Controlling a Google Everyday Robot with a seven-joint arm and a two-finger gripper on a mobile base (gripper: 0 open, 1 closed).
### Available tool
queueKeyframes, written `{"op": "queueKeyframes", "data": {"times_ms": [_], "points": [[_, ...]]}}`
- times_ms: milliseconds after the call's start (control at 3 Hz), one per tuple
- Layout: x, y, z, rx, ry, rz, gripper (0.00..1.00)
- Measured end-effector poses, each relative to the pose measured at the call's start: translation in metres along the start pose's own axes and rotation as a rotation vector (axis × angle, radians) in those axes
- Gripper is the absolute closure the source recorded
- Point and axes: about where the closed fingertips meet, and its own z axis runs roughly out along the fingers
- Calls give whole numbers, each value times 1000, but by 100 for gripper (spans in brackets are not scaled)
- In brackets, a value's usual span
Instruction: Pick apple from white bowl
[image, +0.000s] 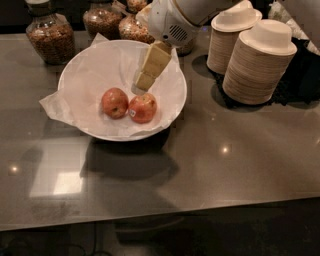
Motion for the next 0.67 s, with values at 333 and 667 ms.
{"op": "queueKeyframes", "data": {"times_ms": [333,667], "points": [[0,0,0,0,0,0,0],[18,2,18,-14,12,16,0]]}}
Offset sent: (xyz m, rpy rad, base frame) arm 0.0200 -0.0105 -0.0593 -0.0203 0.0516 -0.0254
